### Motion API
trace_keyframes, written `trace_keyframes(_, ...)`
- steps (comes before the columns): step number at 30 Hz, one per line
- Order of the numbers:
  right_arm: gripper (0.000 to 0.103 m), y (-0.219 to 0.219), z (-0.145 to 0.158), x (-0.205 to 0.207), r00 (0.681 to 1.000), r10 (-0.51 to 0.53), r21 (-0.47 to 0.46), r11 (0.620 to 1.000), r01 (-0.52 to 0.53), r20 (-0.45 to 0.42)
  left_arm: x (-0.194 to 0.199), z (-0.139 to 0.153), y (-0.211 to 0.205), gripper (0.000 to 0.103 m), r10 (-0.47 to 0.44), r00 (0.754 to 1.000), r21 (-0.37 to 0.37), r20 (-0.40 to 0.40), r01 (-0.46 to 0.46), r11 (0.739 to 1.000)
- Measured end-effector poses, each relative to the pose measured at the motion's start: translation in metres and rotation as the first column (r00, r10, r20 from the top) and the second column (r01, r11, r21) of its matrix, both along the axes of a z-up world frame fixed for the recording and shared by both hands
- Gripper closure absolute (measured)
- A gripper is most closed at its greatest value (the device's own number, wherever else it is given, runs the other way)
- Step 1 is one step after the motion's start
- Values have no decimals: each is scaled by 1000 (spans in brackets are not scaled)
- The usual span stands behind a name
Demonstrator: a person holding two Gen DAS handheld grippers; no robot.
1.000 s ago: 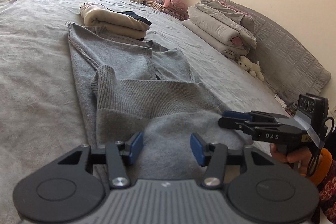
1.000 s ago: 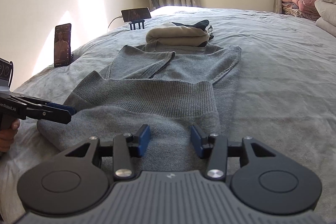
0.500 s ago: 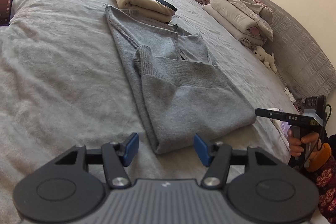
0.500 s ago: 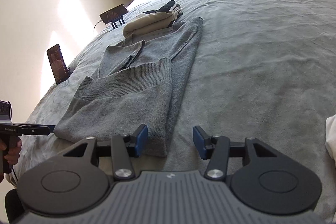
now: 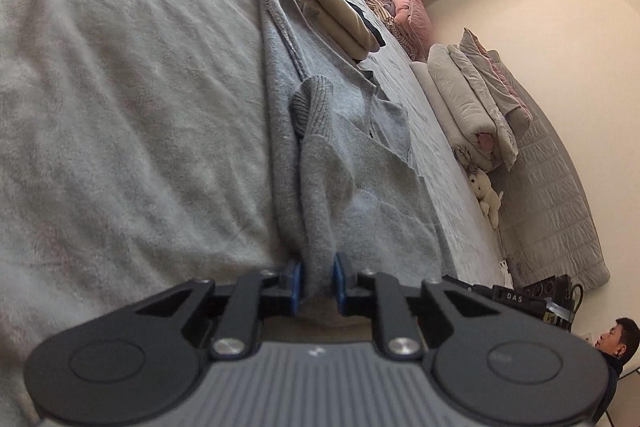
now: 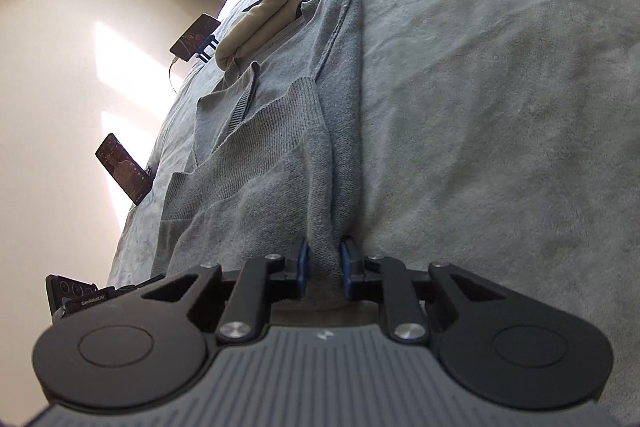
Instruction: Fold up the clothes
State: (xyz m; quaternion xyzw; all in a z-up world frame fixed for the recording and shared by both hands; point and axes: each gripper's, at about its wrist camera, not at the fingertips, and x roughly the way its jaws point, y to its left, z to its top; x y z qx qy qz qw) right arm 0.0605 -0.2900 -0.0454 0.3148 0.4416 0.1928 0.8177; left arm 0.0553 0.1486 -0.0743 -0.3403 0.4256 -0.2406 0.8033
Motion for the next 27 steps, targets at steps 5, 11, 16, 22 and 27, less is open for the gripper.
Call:
trace_keyframes(5, 91, -7, 13, -10, 1000, -25, 50, 998, 25, 4, -10, 16, -5, 94, 38, 999, 29, -15, -38, 999)
trace_keyframes(11, 91, -10, 38, -28, 999, 13, 70, 997, -16, 38, -24, 39, 0, 95, 43, 998, 38, -36, -41, 998)
trace_keyframes(16, 91, -4, 43, -52, 998, 66, 11, 998, -67, 18, -47, 49, 0, 95, -20, 998, 63, -55, 23, 998)
trace_keyframes(22, 90, -8, 43, -80, 994, 110, -22, 994, -109, 13, -70, 44, -2, 94, -83, 993, 67, -82, 89, 994)
trace_keyframes(27, 87, -6, 32, -80, 993, 113, -56, 992, -114, -17, -72, 20, -8, 93, -90, 989, 86, -114, 100, 991)
